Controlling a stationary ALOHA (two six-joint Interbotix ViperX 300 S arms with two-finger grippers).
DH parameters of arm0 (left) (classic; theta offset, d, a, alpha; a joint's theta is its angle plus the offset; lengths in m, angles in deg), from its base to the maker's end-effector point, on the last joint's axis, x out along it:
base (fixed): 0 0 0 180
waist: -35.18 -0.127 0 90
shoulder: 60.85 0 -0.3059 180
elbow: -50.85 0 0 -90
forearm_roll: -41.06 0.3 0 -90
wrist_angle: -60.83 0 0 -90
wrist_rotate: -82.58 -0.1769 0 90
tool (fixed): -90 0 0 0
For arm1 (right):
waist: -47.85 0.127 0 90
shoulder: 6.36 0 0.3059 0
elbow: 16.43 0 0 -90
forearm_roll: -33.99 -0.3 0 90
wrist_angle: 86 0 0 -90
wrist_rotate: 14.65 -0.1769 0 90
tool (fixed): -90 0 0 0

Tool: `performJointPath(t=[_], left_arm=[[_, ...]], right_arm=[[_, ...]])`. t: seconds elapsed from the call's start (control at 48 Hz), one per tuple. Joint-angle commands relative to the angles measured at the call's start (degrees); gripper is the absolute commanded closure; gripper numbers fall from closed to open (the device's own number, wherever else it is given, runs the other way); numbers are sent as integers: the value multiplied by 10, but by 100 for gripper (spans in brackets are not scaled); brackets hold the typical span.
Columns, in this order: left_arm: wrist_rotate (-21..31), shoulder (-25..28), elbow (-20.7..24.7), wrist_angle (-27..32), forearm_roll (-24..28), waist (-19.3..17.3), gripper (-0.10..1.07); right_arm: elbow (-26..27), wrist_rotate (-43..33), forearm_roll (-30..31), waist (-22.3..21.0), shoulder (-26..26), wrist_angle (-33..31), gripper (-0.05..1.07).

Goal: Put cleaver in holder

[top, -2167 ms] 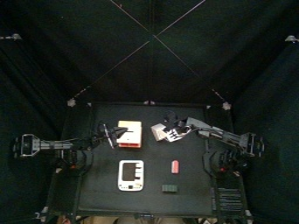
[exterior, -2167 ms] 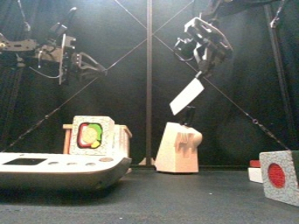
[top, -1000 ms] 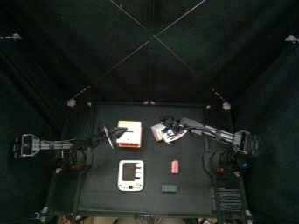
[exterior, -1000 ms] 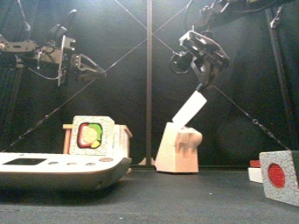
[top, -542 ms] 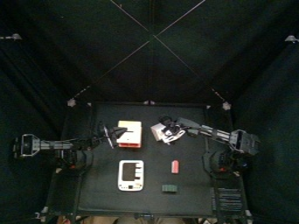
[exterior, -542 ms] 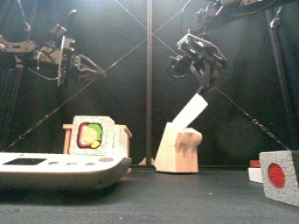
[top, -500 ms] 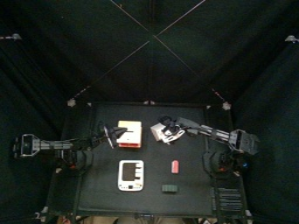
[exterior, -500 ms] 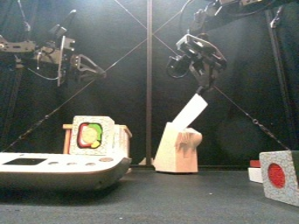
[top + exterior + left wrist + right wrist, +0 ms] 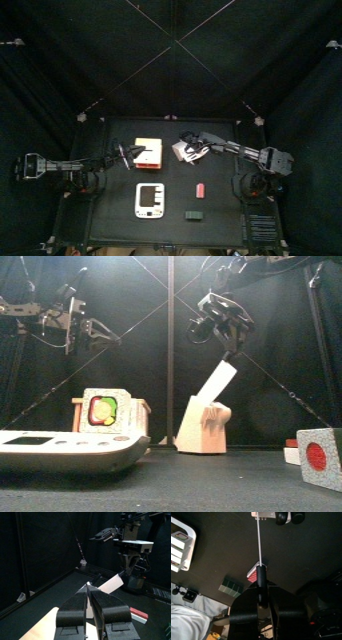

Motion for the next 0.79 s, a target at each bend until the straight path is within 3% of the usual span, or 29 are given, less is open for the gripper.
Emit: performJointPath(t=[0.0, 0.771], left_arm=[[-1, 1, 5, -3, -1, -2, 48], [-1, 1, 3, -3, -1, -3, 48]], right_arm=[[22, 4, -4, -5, 3, -6, 67], [70, 18, 0, -18, -36, -29, 66]])
